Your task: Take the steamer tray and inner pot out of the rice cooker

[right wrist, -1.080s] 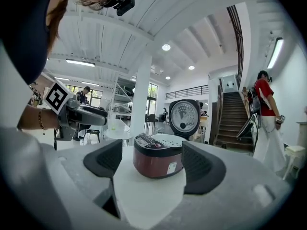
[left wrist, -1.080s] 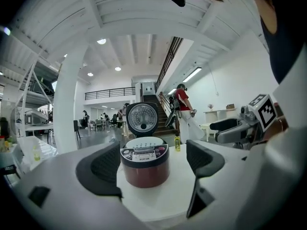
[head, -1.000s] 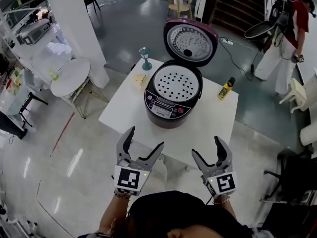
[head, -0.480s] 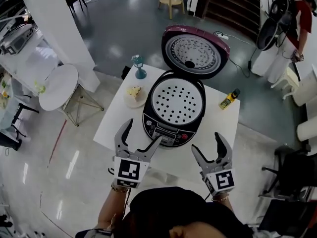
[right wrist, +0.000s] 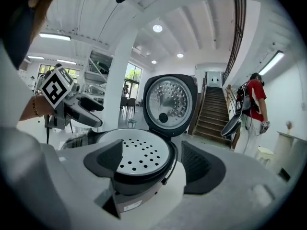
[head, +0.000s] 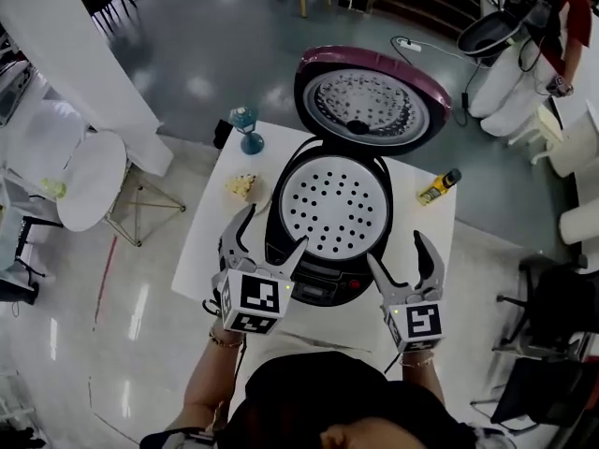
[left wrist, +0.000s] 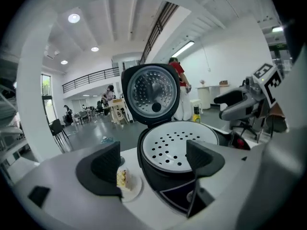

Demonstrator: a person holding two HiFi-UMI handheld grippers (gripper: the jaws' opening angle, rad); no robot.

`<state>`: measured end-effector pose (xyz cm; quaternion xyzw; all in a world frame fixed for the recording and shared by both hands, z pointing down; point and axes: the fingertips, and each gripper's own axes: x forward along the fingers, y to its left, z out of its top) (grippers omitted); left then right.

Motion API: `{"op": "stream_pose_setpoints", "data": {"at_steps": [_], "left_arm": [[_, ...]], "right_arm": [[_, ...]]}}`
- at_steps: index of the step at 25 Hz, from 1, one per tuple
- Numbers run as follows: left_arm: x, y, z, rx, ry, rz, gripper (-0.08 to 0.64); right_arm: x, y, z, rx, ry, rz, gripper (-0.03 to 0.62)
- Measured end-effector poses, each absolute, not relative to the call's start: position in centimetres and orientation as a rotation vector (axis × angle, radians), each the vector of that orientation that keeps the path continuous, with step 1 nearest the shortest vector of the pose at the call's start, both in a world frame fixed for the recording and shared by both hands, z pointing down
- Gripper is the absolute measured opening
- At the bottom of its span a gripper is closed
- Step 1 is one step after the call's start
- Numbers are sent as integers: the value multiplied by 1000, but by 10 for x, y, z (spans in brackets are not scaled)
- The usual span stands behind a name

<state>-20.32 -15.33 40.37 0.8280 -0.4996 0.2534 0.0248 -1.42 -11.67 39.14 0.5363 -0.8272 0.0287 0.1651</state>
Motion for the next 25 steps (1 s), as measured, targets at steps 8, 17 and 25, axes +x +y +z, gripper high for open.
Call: {"op": "stream_pose_setpoints", "data": {"at_steps": [8,17,25], "left_arm": [[-196,-197,443,2531,-1382,1163,426],[-183,-239,468,2443,-1254,1307,426],[-186,-260,492,2379,-1170,1567,426]], "right_arm": [[-6,-176,426,1384,-2017,-18,380],[-6,-229,457,1231,-1869,33,380],[1,-249,479,1174,-1825,57,380]]}}
